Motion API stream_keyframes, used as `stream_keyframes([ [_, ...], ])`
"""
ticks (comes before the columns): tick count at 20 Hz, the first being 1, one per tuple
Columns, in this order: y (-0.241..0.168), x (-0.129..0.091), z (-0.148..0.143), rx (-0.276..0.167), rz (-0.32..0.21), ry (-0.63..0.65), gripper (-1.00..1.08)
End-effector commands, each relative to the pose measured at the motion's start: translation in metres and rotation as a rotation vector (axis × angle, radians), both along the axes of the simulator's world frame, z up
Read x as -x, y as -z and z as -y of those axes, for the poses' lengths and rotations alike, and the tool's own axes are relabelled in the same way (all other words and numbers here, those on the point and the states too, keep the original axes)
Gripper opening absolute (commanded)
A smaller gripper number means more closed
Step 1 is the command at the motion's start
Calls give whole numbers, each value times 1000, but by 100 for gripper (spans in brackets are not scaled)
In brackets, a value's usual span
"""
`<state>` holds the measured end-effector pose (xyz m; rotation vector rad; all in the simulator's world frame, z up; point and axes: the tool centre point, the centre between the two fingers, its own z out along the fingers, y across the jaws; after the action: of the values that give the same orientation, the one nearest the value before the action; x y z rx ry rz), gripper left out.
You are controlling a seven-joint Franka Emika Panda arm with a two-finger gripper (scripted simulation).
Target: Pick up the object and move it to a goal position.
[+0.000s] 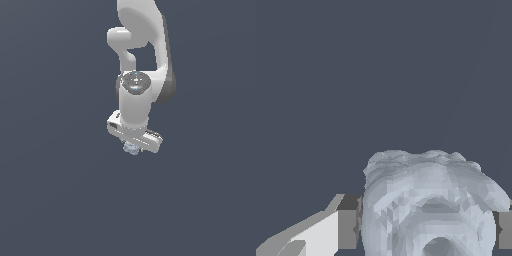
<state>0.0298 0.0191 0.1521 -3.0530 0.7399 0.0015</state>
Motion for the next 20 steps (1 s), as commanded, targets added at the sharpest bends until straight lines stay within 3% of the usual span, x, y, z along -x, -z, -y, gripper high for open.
stream_keyframes([
  [1,-30,3,8,-1,1,1,-100],
  [20,-243,20,62,0,1,1,-100],
])
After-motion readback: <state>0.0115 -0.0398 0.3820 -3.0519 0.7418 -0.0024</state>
